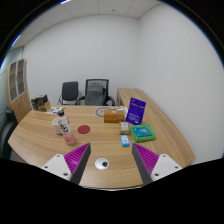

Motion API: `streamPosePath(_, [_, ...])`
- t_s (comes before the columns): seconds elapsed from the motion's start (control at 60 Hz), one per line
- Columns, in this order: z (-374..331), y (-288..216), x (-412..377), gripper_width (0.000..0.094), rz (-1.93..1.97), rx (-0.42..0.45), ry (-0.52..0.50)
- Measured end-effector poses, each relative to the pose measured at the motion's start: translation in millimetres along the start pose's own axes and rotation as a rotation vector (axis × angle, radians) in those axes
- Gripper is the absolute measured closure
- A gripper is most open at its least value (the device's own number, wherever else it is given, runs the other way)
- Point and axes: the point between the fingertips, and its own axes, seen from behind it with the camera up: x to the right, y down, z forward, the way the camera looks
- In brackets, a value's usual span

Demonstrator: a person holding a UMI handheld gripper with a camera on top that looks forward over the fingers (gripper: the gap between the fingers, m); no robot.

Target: Pour water

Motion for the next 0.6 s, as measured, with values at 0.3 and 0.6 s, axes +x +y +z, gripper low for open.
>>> streamPosePath(0.3, [-1.7,19.3,-5.7,0.0082,0.024,0.004,-0.044])
streamPosePath(0.6, [21.4,50.3,-102.4,0.0078,0.002,0.011,-0.18])
